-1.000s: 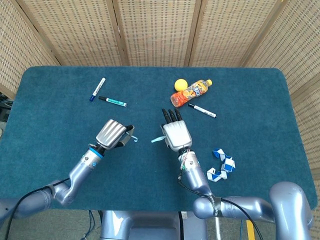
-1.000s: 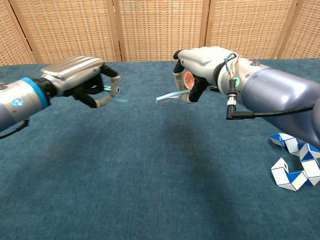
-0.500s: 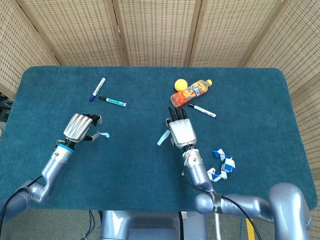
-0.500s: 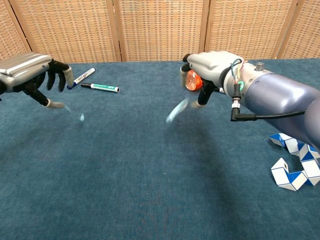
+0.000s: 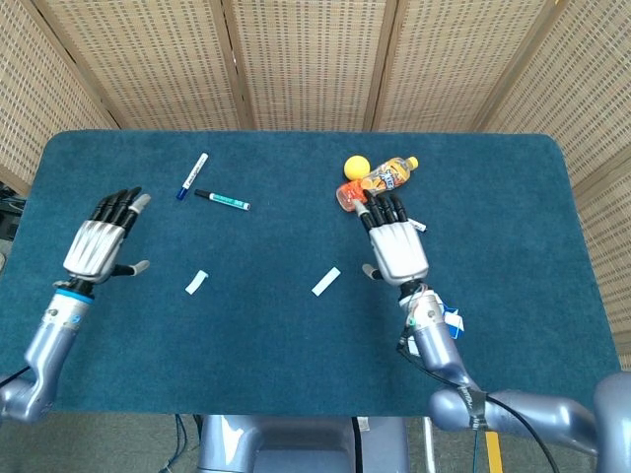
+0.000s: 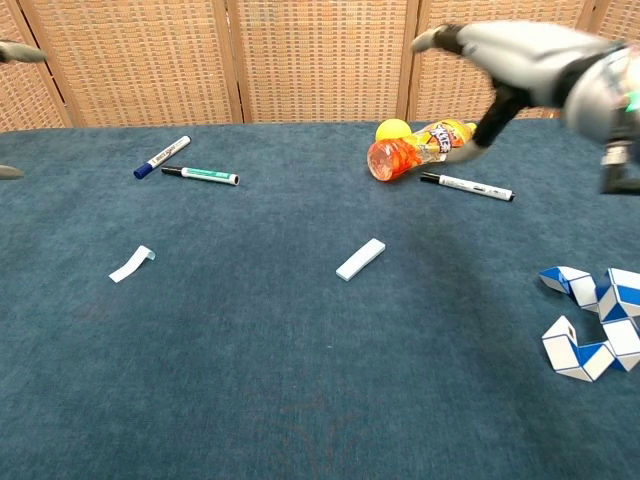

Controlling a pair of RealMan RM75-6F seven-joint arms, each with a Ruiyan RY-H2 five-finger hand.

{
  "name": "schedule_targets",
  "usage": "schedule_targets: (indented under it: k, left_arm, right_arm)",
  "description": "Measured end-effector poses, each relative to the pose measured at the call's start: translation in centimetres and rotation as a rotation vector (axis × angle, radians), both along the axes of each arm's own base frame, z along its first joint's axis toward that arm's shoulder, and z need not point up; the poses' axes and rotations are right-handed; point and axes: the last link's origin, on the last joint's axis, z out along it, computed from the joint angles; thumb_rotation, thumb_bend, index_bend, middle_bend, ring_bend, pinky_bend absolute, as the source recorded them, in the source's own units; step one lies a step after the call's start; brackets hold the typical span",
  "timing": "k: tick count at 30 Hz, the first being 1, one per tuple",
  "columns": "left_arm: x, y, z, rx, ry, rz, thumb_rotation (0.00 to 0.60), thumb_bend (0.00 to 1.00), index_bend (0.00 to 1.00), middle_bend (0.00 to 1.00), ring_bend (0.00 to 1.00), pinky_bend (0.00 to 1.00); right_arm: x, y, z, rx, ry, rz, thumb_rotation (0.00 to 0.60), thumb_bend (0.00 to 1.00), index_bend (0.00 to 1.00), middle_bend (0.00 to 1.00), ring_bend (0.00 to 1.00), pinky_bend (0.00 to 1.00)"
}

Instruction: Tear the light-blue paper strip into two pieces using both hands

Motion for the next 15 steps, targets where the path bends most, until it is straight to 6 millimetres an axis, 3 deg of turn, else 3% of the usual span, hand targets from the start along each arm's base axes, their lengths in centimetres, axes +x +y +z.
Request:
schedule_targets:
  k: [5, 8, 12, 15]
  left_arm:
    - [-2.4, -5.0, 3.4, 0.062, -0.073, 0.104, 0.6, 0.0, 0.0, 0.0, 0.0, 0.01]
    - [-3.5, -8.0, 4.2, 0.086, -0.124, 0.16, 0.6, 0.0, 0.0, 0.0, 0.0, 0.01]
    - [-4.0, -10.6, 4.5, 0.093, -0.217, 0.184, 0.6, 0.0, 0.0, 0.0, 0.0, 0.01]
    - [-4.1, -12.5, 4.8, 0.11, -0.261, 0.178, 0.6, 0.0, 0.0, 0.0, 0.0, 0.01]
  right_arm:
    - [-4.2, 1.5, 4.0, -0.049, -0.037, 0.082, 0.6, 0.0, 0.0, 0.0, 0.0, 0.0]
    - [-7.9, 3.5, 6.5, -0.084, -0.035, 0.12, 0.6, 0.0, 0.0, 0.0, 0.0, 0.0]
    - [-13.5, 7.8, 9.5, -0.147, -0.007, 0.073, 0.6, 0.0, 0.0, 0.0, 0.0, 0.0]
    - [-16.4, 11.3, 10.9, -0.173, 0.011, 0.014, 0.6, 0.0, 0.0, 0.0, 0.0, 0.0]
